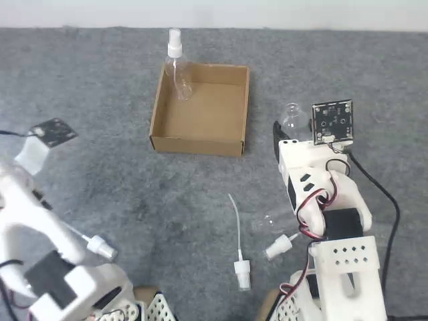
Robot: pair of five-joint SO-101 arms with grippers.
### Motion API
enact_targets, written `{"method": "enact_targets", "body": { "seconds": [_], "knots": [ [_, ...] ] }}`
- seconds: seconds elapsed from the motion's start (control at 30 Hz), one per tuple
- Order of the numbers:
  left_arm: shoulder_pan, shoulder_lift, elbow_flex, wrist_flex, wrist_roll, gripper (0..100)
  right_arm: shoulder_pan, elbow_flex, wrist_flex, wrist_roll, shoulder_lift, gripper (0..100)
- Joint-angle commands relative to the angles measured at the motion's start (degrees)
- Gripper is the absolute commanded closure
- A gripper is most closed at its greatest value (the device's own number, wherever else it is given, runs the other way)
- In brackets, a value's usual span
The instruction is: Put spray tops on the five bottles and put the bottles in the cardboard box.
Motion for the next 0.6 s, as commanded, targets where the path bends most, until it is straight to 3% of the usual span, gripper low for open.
{"method": "enact_targets", "body": {
  "seconds": [0.0,0.2,0.57],
  "knots": [
    [2.99,-4.75,-0.22,-1.58,7.74,99,-1.45,-1.14,0.31,0.7,-1.8,99.1],
    [5.1,-4.84,-0.22,-10.02,20.31,99,-6.11,-1.05,0.4,0.53,-1.8,99.1],
    [8.53,-5.27,-0.31,-14.59,31.91,99,-12.18,-1.05,1.54,0.44,-1.8,99.1]
  ]
}}
